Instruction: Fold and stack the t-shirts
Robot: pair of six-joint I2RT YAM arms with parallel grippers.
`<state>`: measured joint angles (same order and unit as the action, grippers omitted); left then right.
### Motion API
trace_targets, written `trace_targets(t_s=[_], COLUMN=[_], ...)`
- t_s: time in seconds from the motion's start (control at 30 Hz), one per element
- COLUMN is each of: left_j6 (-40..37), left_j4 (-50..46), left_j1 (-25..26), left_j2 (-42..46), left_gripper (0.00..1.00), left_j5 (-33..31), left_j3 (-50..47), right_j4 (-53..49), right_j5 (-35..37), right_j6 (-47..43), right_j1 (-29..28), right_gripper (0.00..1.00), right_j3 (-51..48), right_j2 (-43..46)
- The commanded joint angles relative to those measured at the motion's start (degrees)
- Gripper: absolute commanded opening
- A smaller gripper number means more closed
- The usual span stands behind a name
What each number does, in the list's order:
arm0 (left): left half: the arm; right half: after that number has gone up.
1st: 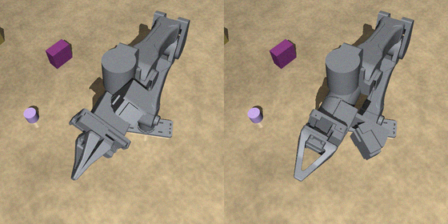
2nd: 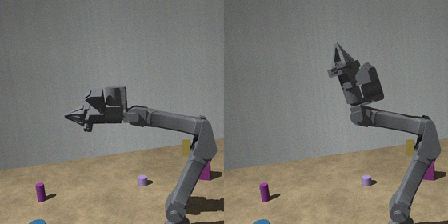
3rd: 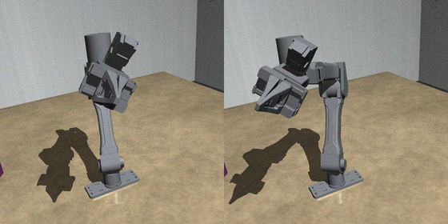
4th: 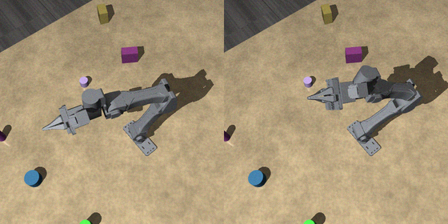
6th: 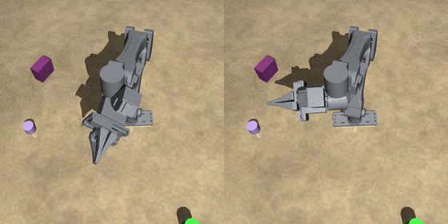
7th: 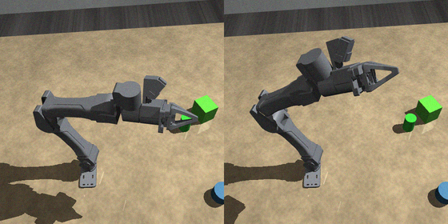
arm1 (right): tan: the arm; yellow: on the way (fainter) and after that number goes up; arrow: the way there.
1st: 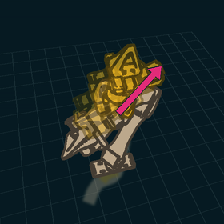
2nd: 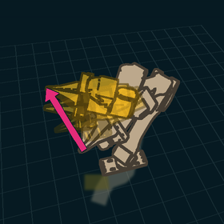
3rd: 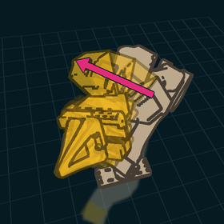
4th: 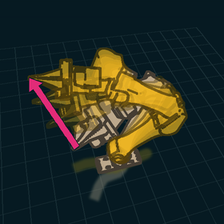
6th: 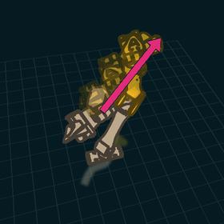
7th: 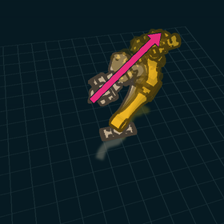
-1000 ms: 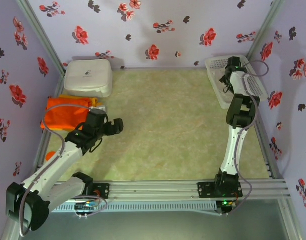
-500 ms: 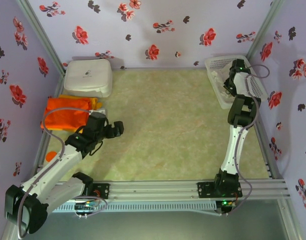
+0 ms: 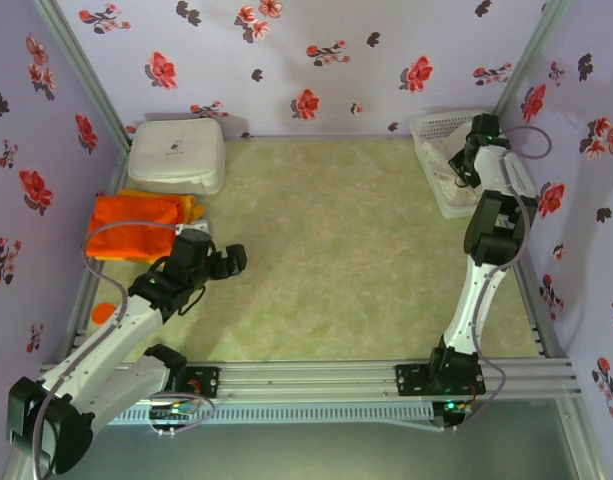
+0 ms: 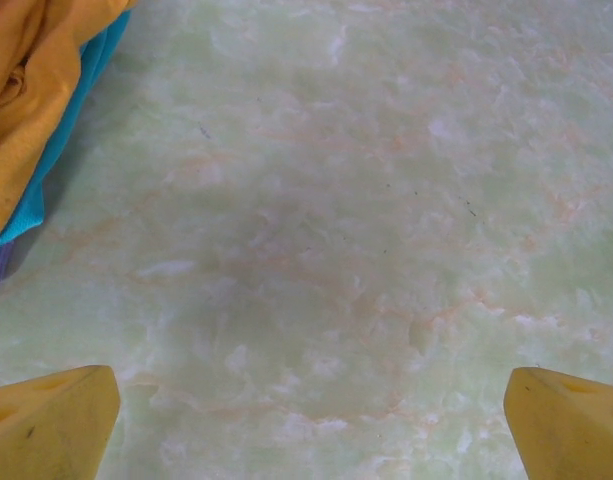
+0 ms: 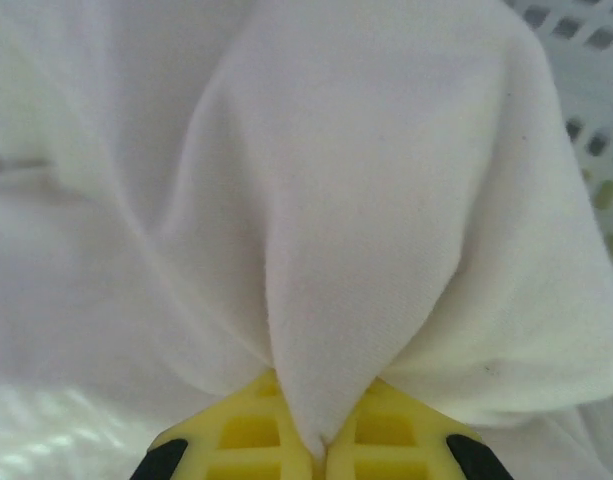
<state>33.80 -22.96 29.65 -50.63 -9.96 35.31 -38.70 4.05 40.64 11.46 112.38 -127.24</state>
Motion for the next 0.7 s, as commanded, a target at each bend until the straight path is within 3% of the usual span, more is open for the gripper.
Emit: trace_targets(t_s=[0.0, 0.4, 0.67], left_j6=[2.5, 2.0, 0.0], left_j4=[1.5, 5.0, 10.3], left_j1=[0.5, 0.7, 0.8], left_j2=[0.2, -0.8, -4.7], left_gripper=[0.98, 0.98, 1.0], left_j5=[-0.5, 1.7, 4.2], left_j3=[-0.2, 0.2, 1.3], right_j4=[8.1, 20.8, 26.1], right_j5=[1.5, 11.1, 13.7], right_j6=[1.1, -9.0, -19.0], right_j1=[-1.0, -10.1, -22.2], right_gripper=[0.0, 0.0, 0.0], right_j3=[-4.1, -23.5, -31.0], right_j2=[9.6, 32.0, 46.9])
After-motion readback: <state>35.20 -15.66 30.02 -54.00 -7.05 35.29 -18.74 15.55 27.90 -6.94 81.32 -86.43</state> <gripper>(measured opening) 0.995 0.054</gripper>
